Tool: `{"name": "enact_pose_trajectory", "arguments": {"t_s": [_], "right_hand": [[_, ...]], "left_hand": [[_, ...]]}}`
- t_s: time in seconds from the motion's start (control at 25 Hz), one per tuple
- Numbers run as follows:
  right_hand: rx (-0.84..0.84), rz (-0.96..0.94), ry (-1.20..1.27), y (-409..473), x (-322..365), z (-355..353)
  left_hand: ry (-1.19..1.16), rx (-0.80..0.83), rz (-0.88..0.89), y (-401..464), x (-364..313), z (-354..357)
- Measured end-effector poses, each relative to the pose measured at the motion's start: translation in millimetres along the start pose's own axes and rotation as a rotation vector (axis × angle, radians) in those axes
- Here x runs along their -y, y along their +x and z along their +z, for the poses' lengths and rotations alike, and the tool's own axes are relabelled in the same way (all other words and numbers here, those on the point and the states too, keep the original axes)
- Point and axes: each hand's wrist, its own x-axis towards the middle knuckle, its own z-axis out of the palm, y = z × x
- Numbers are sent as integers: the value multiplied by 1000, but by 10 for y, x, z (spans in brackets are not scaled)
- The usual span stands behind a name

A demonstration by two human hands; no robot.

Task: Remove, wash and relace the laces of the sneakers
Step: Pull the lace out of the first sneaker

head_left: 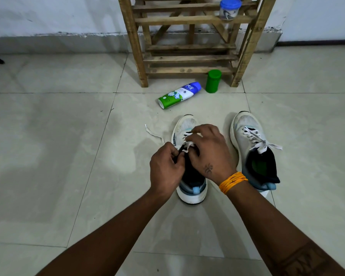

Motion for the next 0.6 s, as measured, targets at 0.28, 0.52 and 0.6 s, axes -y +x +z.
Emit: {"name": "enact_pose_trajectory", "arguments": {"t_s": [0.28, 0.52, 0.6], "right_hand": [[211, -33, 156, 2, -38, 41], [321, 6, 226, 99, -160, 128], [273, -15, 231, 68, -153, 166]], "left_hand": [[-43, -7, -2, -2, 54, 4], [-54, -10, 54, -8, 80, 0], [-52, -3, 68, -3, 102, -7]]}}
